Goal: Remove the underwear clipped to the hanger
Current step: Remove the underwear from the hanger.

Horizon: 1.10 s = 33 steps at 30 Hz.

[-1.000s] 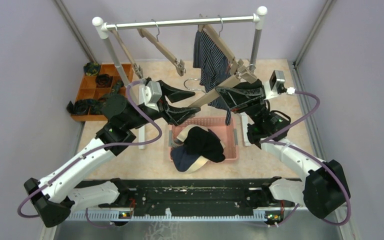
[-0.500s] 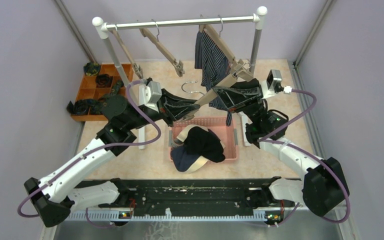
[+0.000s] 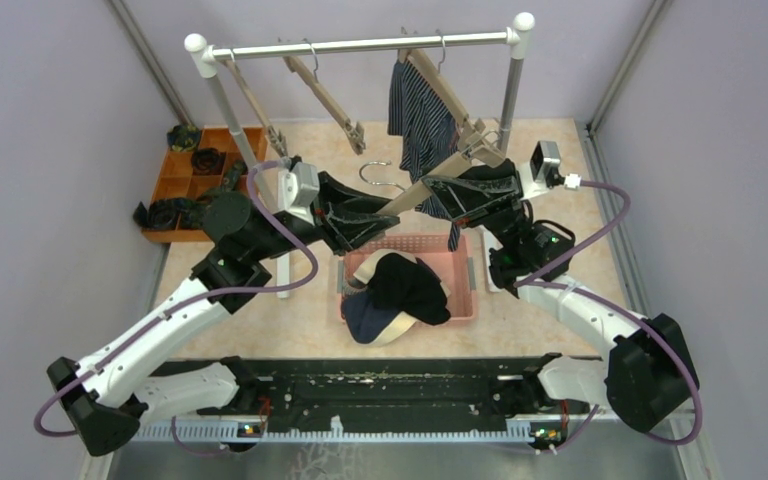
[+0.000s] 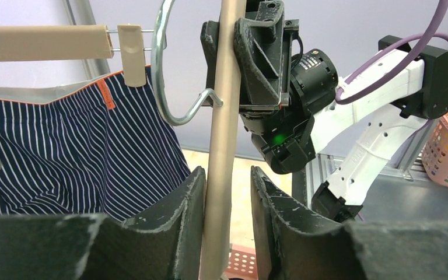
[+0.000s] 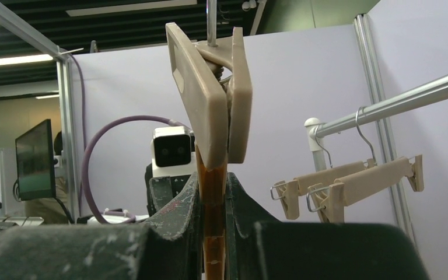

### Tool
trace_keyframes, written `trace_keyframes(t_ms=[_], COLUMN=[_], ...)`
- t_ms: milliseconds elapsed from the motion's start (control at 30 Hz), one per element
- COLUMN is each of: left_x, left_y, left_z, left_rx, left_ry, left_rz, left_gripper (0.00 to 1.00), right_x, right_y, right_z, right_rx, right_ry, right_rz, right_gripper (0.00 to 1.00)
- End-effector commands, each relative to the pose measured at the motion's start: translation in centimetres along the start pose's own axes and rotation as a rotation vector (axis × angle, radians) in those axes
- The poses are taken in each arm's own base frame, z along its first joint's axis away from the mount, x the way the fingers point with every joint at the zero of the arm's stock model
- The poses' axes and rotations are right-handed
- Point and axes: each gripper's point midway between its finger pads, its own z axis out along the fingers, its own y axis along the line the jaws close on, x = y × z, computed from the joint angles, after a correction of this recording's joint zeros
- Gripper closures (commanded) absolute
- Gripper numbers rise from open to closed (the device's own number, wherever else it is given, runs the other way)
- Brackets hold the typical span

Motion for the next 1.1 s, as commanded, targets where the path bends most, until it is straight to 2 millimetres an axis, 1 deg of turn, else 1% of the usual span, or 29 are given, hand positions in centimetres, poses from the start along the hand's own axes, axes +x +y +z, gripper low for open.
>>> trace_keyframes(t_ms=[0, 133, 200, 233, 333, 367, 500, 600, 633, 700, 800, 833, 867, 967, 1067], left_x=[-0.1, 0.2, 0.3, 0.4, 0.2, -0.1, -1.5, -2.5, -3.1, -4.3, -6.3, -6.9, -7.7, -9.7, -11.1], left_y=[-0.4, -0.4, -0.3, -0.3, -0.3, -0.3, -0.7, -1.7, -2.1, -2.6, -2.6, -2.5, -2.4, -1.9, -1.1], left_z=[0.5, 0.6, 0.6, 0.6, 0.5, 0.4, -0.5, -1.1, -1.4, -2.1, -3.8, -4.4, -5.2, -7.5, -9.2], left_rx=[0.039, 0.041, 0.041, 0.041, 0.033, 0.027, 0.015, 0.039, 0.047, 0.042, -0.035, -0.068, -0.104, -0.209, -0.313], left_ry=[-0.015, -0.01, -0.007, -0.006, -0.013, -0.024, -0.059, -0.068, -0.074, -0.078, -0.092, -0.096, -0.11, -0.154, -0.189], left_rz=[-0.009, -0.01, -0.012, -0.013, -0.008, 0.0, 0.019, 0.009, 0.006, -0.001, 0.001, 0.0, 0.004, 0.005, -0.008], left_gripper=[0.61, 0.64, 0.7, 0.75, 0.97, 1.0, 1.0, 1.0, 1.0, 1.0, 1.0, 1.0, 1.0, 1.0, 1.0], right_x=[-3.6, -3.7, -3.7, -3.7, -3.7, -3.7, -3.7, -3.5, -3.3, -2.9, -2.3, -2.2, -1.9, -1.8, -1.9], right_y=[3.8, 3.8, 3.8, 3.8, 3.9, 3.9, 3.8, 3.6, 3.5, 3.4, 2.9, 2.7, 2.5, 1.6, 1.2], right_z=[1.2, 1.2, 1.2, 1.2, 1.2, 1.2, 1.1, 1.1, 1.1, 1.1, 1.0, 1.0, 0.9, 0.4, -0.2], right_rx=[-0.153, -0.151, -0.152, -0.151, -0.152, -0.153, -0.144, -0.133, -0.132, -0.129, -0.102, -0.088, -0.071, -0.003, 0.047], right_ry=[-0.127, -0.13, -0.132, -0.132, -0.131, -0.13, -0.132, -0.121, -0.11, -0.091, -0.049, -0.032, -0.014, 0.015, 0.022], right_rz=[-0.104, -0.105, -0.102, -0.102, -0.101, -0.102, -0.096, -0.09, -0.09, -0.103, -0.126, -0.137, -0.153, -0.2, -0.24], right_gripper=[1.0, 1.0, 1.0, 1.0, 1.0, 1.0, 1.0, 1.0, 0.95, 0.78, 0.63, 0.6, 0.58, 0.56, 0.56])
